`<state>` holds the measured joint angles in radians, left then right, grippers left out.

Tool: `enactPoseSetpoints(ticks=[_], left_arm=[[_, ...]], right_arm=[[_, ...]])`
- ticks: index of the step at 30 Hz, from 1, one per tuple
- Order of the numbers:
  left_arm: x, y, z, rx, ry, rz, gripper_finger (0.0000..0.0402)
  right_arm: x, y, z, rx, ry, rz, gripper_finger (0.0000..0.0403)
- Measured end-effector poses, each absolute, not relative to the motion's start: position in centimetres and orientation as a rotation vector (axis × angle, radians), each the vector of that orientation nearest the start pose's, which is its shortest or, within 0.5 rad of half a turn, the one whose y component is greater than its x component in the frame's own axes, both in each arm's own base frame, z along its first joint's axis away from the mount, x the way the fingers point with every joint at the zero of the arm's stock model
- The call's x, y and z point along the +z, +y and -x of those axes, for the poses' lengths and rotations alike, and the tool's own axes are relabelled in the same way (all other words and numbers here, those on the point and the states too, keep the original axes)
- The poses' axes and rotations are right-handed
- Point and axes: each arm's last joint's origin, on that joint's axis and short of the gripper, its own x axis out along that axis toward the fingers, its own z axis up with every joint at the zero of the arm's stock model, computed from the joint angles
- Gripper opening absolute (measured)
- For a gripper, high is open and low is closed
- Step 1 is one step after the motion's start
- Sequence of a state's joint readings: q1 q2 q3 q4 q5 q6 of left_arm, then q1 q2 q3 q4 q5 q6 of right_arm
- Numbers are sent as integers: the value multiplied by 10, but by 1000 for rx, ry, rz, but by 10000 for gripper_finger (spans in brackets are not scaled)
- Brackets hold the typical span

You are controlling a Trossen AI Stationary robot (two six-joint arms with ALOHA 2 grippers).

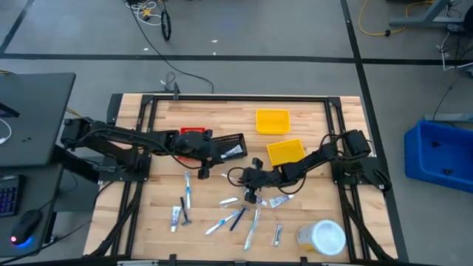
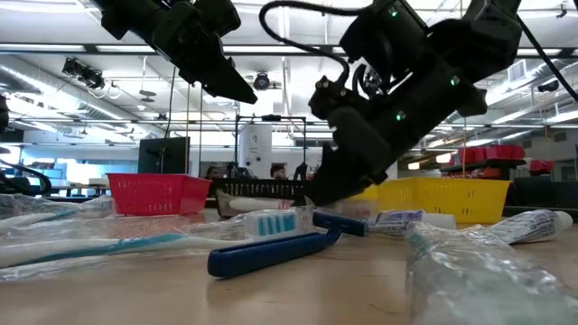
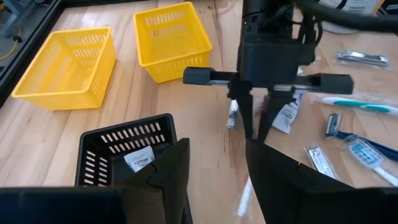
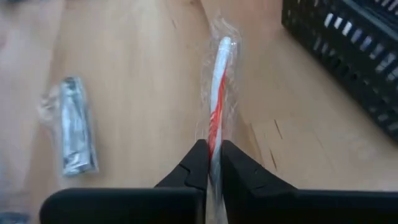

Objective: Pick & Place Travel size toiletries
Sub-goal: Put the orange toothbrush into the top yellow bin

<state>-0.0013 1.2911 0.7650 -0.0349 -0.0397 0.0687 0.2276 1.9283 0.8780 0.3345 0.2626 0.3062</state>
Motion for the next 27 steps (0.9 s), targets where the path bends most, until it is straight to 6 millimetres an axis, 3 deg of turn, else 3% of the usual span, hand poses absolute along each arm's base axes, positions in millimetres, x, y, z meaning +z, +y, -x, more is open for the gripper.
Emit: enactPoseSetpoints(ticks=[7, 15, 21, 27], left_arm=[[235, 1, -271, 22, 561, -68, 165], [236, 1, -272, 21, 548, -83, 165], [238, 2, -273, 58, 526, -111, 165], [239, 3, -273, 68, 515, -114, 165]], right_arm=[[148, 73, -343, -72, 631, -82, 26], [200, 50, -291, -115, 851, 0, 26], [232, 20, -254, -244, 927, 97, 26], [236, -29, -237, -431, 1048, 206, 26]])
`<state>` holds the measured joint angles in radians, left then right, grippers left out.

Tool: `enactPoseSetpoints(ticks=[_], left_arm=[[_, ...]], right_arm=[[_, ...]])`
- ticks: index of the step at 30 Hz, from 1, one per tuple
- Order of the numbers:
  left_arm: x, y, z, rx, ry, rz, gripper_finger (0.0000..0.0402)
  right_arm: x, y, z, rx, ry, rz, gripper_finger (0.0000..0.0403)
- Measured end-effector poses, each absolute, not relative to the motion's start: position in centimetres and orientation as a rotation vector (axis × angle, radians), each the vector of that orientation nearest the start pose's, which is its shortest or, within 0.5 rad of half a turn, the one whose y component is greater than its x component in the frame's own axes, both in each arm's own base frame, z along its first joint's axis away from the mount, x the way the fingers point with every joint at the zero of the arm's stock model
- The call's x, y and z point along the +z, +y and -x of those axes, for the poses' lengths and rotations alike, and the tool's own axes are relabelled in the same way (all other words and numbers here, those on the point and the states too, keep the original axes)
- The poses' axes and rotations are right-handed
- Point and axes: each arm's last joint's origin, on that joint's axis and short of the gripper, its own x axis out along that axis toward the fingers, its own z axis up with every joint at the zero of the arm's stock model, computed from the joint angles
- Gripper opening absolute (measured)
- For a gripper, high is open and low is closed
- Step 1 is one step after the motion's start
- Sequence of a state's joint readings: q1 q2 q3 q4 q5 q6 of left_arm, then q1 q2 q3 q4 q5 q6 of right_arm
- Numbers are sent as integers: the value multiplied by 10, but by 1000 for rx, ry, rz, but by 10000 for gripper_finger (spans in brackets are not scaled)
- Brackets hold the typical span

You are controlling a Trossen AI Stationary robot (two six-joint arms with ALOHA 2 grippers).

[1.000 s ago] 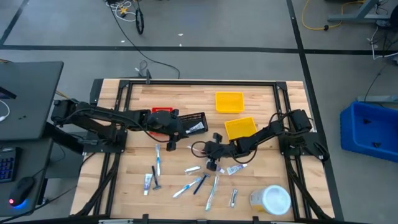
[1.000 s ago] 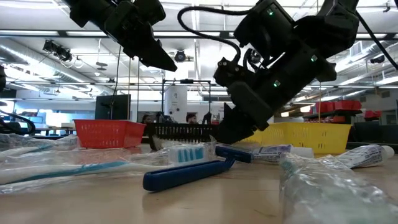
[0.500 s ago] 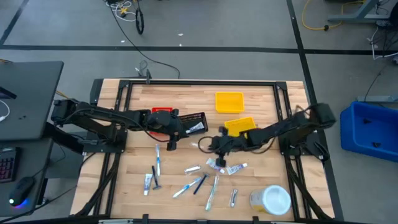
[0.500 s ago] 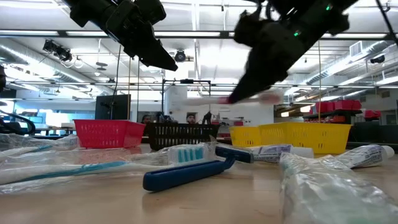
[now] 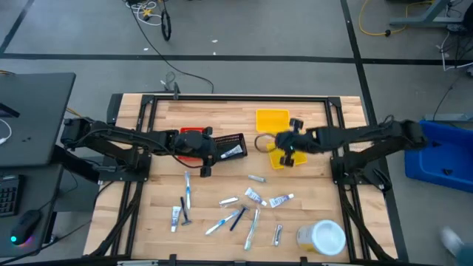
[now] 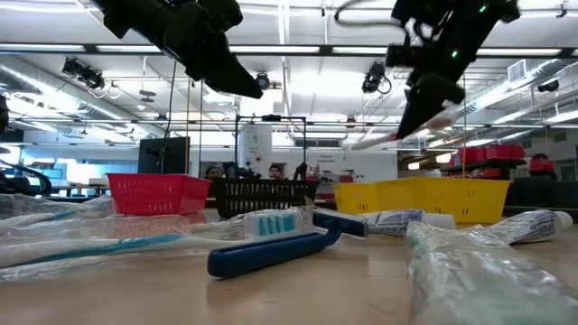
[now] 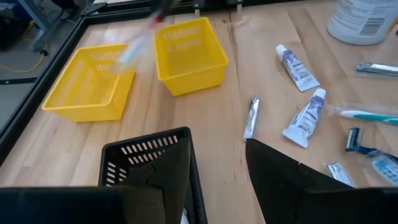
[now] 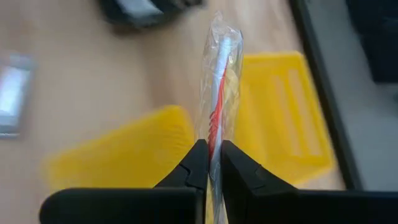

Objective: Pick & Place Travel size toiletries
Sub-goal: Put the orange toothbrush into the top yellow bin

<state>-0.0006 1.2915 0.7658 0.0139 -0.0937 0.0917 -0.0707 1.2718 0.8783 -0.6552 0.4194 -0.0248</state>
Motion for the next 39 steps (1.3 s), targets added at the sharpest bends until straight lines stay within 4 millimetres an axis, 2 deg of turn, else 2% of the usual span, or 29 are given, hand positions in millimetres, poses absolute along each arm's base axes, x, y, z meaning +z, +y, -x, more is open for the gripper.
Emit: enactPoseSetpoints(ticks=[7, 11, 21, 28, 39], left_arm=[[239, 3, -273, 69, 515, -111, 165], [239, 3, -274, 69, 514, -115, 165], [239, 3, -274, 69, 514, -111, 165], [239, 3, -273, 69, 516, -110, 165], [239, 3, -273, 69, 516, -109, 165]], right_arm=[[234, -82, -229, -554, 1095, 164, 26], [229, -99, -227, -458, 1102, 89, 26], [203, -119, -249, -396, 1105, 182, 26], [183, -129, -252, -423, 1176, 118, 27], [182, -142, -253, -483, 1129, 87, 82]])
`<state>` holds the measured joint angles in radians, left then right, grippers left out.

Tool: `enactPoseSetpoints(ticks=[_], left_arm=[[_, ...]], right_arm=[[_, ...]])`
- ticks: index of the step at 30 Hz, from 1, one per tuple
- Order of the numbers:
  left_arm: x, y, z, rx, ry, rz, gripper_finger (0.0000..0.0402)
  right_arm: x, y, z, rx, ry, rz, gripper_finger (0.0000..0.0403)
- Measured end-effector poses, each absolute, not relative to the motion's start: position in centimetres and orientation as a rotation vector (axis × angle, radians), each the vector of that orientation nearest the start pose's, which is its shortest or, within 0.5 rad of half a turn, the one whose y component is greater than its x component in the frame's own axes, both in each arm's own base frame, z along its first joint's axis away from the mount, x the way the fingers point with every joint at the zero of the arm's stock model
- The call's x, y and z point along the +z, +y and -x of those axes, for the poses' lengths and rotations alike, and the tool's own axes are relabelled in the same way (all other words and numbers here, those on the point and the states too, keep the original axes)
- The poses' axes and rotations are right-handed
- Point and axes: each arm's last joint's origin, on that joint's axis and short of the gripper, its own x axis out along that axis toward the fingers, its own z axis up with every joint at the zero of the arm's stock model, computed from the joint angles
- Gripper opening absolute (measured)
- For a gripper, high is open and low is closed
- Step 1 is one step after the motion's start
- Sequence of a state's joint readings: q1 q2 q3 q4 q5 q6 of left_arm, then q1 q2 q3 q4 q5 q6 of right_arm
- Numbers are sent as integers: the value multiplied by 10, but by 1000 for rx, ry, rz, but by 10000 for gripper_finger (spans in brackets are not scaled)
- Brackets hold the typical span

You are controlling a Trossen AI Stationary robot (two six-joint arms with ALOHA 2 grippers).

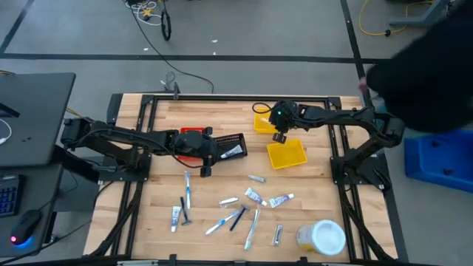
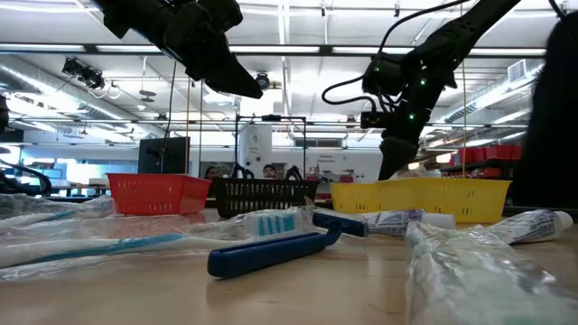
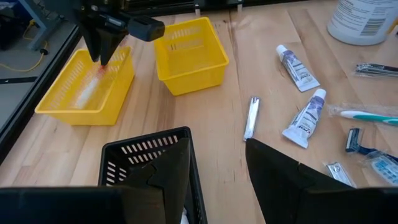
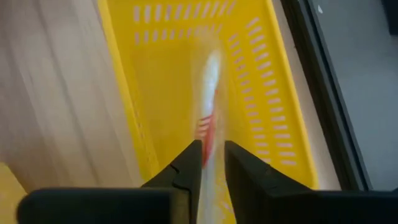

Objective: Pick & Place Travel size toiletries
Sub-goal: Put the orange toothbrush into the top yellow bin, then put the blue razor into the bottom yellow bin

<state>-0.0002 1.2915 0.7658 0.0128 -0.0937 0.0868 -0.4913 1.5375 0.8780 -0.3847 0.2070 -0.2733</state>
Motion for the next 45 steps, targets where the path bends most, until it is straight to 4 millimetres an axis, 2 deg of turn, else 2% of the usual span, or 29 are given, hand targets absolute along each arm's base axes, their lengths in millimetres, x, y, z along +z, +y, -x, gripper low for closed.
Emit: enactPoseSetpoints(ticks=[12, 16, 20, 24, 29, 35, 45], left_arm=[[239, 3, -273, 69, 516, -109, 165], [239, 3, -273, 70, 516, -108, 165], [239, 3, -273, 75, 515, -86, 165], [239, 3, -273, 83, 514, -55, 165], [239, 2, -273, 76, 513, -46, 165], [241, -11, -272, 28, 507, -65, 163], [240, -30, -268, -21, 529, -29, 159]], right_arm=[[183, -141, -253, -512, 1110, 43, 180], [190, -133, -255, -494, 1082, 61, 195], [206, -118, -256, -478, 1010, 69, 202], [227, -97, -255, -466, 898, 18, 204], [244, -65, -256, -271, 815, 21, 194], [243, -18, -263, -71, 806, 61, 178], [247, 58, -267, 118, 718, -43, 150]])
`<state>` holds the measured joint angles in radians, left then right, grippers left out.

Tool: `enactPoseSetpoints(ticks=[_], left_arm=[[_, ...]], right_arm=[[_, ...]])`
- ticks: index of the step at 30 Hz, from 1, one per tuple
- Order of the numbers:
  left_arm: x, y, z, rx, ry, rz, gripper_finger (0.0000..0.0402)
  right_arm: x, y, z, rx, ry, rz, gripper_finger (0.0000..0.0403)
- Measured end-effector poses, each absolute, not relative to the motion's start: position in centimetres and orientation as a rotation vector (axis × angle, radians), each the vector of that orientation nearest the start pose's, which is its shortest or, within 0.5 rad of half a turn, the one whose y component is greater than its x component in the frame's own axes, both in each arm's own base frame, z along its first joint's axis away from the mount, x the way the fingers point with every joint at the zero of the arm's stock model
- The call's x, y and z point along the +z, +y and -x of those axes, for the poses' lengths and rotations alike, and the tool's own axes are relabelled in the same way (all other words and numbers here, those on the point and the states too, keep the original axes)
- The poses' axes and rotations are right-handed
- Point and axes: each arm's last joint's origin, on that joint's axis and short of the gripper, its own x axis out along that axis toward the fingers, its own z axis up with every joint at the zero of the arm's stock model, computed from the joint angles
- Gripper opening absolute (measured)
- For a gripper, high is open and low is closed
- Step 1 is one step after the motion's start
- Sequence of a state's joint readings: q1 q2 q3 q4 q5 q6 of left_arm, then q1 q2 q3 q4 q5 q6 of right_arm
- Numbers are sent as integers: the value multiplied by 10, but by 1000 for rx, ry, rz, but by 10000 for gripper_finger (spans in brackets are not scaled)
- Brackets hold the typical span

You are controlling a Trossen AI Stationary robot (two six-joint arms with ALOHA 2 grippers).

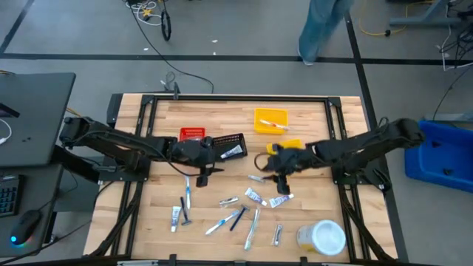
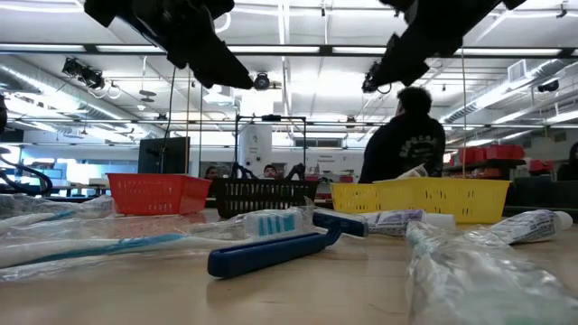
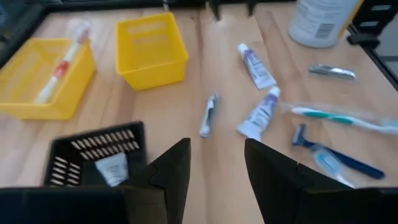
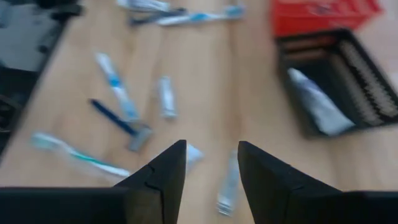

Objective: Pick & Place Travel size toiletries
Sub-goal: Put the blue razor into the bottom yellow bin

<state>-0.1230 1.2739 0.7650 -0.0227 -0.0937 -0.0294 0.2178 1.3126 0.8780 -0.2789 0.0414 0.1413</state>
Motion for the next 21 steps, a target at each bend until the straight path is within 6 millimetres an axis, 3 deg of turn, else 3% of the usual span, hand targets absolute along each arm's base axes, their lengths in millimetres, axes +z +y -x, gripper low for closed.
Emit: enactPoseSetpoints(ticks=[7, 17, 21], left_arm=[[240, -46, -266, -71, 524, -16, 159], [243, -64, -263, -134, 499, -12, 159], [243, -65, -263, -137, 492, -8, 159]], right_arm=[[233, 95, -279, 230, 673, -20, 155], [191, 120, -314, 325, 568, 119, 213], [170, 130, -328, 447, 506, 151, 229]])
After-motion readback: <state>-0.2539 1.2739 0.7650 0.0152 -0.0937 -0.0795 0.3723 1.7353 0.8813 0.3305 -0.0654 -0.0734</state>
